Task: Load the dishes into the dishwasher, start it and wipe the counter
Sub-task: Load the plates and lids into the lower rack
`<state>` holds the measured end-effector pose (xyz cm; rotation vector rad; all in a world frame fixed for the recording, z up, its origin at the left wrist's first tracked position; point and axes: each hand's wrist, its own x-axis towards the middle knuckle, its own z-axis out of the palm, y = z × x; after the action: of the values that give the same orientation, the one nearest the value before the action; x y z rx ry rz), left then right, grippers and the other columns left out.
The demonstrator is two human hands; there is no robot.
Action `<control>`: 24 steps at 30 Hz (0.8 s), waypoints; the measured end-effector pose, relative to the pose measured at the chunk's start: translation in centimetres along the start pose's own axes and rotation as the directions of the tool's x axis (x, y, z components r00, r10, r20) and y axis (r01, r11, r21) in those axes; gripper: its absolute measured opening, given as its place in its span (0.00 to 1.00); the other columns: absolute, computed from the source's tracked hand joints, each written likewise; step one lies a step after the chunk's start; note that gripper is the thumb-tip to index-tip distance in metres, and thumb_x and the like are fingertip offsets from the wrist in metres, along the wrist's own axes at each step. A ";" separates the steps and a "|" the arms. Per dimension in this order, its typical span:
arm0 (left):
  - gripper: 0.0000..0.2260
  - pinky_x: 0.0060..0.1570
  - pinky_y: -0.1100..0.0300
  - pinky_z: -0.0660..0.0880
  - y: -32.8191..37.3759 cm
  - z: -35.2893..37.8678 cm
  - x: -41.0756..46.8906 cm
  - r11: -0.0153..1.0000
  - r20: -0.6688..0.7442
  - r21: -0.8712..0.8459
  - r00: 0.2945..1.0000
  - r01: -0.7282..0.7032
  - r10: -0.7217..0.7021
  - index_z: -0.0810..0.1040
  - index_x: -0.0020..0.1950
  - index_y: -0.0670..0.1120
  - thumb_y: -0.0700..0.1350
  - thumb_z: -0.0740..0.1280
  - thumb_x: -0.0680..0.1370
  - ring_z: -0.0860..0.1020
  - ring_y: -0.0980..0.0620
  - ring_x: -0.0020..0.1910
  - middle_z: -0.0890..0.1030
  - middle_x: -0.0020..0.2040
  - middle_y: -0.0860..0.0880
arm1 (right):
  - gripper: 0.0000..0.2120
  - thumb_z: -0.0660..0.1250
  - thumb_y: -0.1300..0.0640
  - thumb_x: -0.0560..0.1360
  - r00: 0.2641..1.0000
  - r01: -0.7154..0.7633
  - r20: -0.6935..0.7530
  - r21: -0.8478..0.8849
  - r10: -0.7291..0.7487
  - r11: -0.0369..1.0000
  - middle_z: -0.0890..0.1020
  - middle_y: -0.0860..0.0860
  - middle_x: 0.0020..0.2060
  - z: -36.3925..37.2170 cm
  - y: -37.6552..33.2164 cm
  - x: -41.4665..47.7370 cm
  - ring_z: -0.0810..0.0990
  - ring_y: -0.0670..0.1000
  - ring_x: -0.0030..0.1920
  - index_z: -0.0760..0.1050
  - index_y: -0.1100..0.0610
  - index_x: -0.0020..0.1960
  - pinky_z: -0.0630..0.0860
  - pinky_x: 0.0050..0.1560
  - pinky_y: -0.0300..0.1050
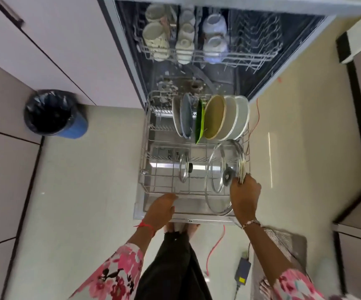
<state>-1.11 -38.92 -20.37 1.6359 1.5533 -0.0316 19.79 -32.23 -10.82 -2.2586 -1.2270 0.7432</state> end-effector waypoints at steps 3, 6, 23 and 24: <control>0.19 0.71 0.64 0.55 -1.5 3.0 3.9 0.999 0.016 0.045 1.000 -0.016 0.015 0.65 0.71 0.44 0.39 0.59 0.79 0.65 0.51 0.71 0.68 0.71 0.47 | 0.11 0.63 0.61 0.77 0.999 0.044 -0.002 -0.098 -0.044 0.994 0.80 0.60 0.34 3.2 2.0 3.0 0.71 0.55 0.32 0.76 0.68 0.43 0.59 0.34 0.39; 0.21 0.72 0.64 0.52 -2.4 5.6 7.5 0.995 0.071 0.080 0.996 -0.060 0.054 0.62 0.73 0.43 0.38 0.58 0.80 0.62 0.51 0.73 0.64 0.73 0.46 | 0.15 0.62 0.55 0.78 0.995 0.098 0.022 -0.162 -0.096 0.982 0.80 0.61 0.35 6.1 3.7 5.4 0.75 0.56 0.33 0.77 0.68 0.46 0.65 0.31 0.38; 0.18 0.61 0.57 0.72 -4.0 10.7 13.5 0.990 0.033 0.132 0.998 0.048 -0.053 0.72 0.67 0.49 0.35 0.55 0.80 0.77 0.47 0.57 0.79 0.60 0.44 | 0.11 0.64 0.59 0.77 0.968 0.250 0.103 -0.321 -0.228 0.914 0.82 0.62 0.40 9.9 1.8 7.1 0.81 0.60 0.41 0.77 0.67 0.52 0.76 0.40 0.48; 0.18 0.61 0.57 0.72 -4.1 10.7 13.5 0.990 0.028 0.132 0.998 0.046 -0.050 0.72 0.67 0.49 0.35 0.55 0.80 0.78 0.47 0.57 0.79 0.60 0.44 | 0.12 0.63 0.58 0.77 0.969 0.244 0.115 -0.333 -0.218 0.911 0.82 0.61 0.42 9.9 1.7 7.2 0.81 0.59 0.42 0.76 0.67 0.53 0.76 0.42 0.48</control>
<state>4.06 -34.85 -36.80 1.6913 1.5954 -0.1883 17.66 -25.52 -20.97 -2.3085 -1.7439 0.5618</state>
